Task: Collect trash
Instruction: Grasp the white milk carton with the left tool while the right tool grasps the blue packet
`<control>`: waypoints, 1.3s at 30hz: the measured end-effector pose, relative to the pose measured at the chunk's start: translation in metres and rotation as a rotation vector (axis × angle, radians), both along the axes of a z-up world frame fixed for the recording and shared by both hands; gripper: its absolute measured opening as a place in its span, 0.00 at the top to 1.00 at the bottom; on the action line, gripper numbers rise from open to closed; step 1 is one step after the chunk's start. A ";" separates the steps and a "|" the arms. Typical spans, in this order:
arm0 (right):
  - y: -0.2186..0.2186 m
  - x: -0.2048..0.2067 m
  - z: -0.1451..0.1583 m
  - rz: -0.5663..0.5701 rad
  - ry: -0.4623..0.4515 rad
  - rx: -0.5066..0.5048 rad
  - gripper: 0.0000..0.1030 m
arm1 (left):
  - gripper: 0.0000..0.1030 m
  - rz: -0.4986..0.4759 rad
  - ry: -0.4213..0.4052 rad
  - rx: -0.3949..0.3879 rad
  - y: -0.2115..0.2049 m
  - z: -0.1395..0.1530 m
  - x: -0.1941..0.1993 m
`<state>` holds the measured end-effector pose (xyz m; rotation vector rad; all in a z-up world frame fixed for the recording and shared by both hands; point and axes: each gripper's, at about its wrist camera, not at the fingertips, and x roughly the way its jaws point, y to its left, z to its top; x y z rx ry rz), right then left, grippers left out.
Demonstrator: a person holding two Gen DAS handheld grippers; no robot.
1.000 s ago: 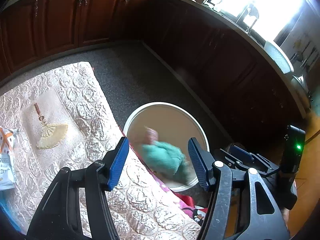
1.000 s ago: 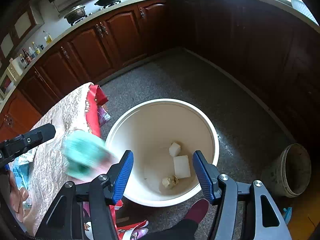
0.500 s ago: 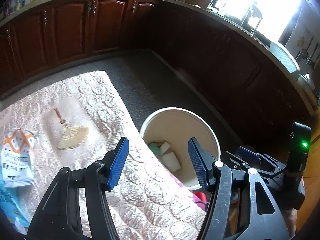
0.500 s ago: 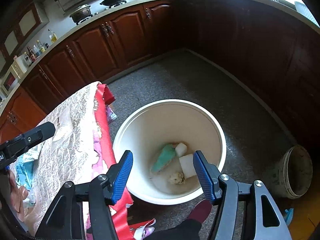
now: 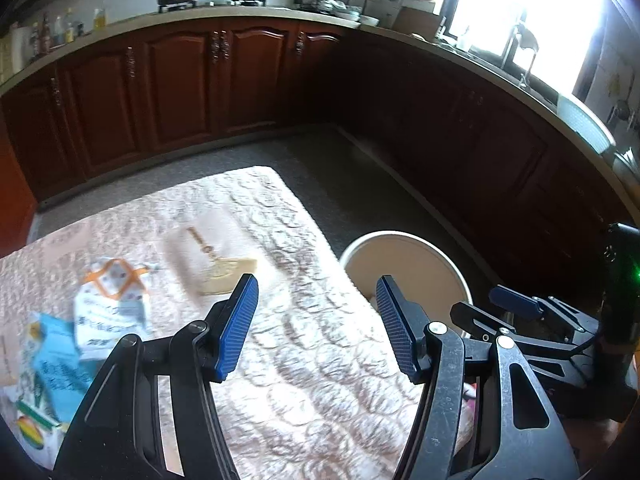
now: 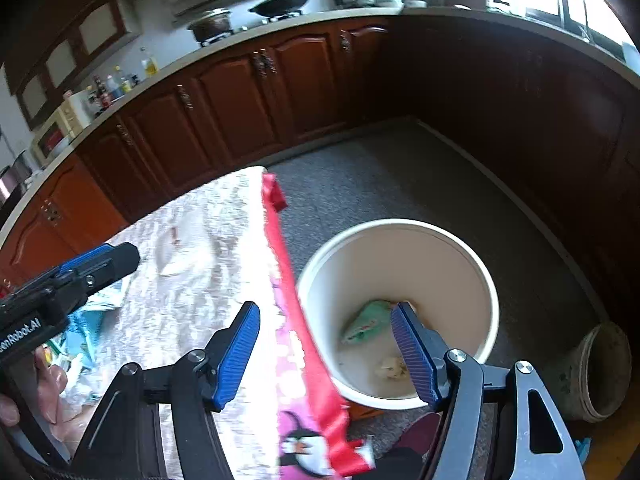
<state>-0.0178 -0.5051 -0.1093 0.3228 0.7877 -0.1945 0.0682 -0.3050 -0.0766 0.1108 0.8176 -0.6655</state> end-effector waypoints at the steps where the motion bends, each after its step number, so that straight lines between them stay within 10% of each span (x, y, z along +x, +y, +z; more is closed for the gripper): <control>1: 0.006 0.001 0.003 0.013 -0.004 -0.006 0.36 | 0.42 0.009 -0.002 0.001 0.004 0.002 0.000; 24: 0.164 0.047 0.015 0.372 -0.009 0.007 0.28 | 0.42 0.332 0.053 0.054 0.226 0.015 0.028; 39: 0.279 0.119 -0.032 0.567 0.106 0.134 0.27 | 0.42 0.460 0.212 0.021 0.320 -0.024 0.068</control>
